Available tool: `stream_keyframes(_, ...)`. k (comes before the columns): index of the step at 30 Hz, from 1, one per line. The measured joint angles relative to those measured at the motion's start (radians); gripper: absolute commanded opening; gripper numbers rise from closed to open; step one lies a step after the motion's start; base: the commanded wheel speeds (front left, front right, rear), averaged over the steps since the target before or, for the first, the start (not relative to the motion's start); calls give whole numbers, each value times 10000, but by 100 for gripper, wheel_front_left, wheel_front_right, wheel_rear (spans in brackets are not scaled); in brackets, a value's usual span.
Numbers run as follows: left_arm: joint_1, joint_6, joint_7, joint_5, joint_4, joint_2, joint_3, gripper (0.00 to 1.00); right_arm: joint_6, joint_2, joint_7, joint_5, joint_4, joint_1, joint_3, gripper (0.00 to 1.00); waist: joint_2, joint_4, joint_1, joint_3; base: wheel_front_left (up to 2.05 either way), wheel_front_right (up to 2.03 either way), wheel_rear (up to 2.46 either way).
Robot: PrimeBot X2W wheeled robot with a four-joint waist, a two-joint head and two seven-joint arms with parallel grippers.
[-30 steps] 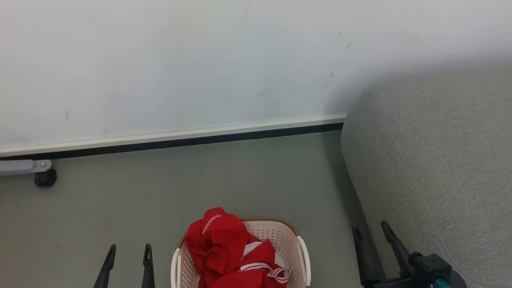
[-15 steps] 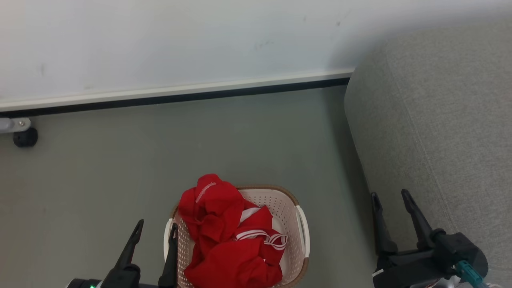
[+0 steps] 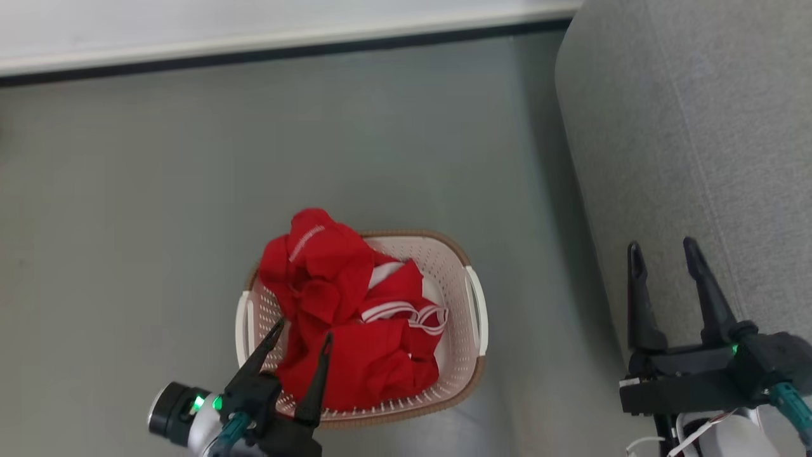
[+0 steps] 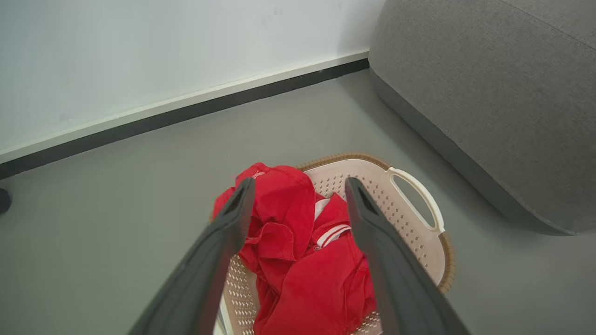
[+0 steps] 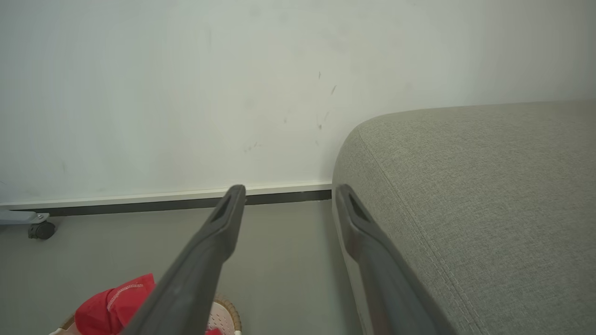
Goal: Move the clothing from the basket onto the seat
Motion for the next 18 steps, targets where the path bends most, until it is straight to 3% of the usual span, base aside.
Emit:
stream_keyframes(4, -615, -286, 272, 171, 731, -65, -339, 100, -10, -2, 0, -125, -261, -224, -44, 100, 0, -77, 0, 593, 0, 0, 0)
stream_keyframes(18, -2808, -623, 798, 807, 2483, -134, -1041, 100, -84, 21, -2, -458, -1093, -1059, -430, 100, 1, -465, -1, 2668, 0, 0, 0)
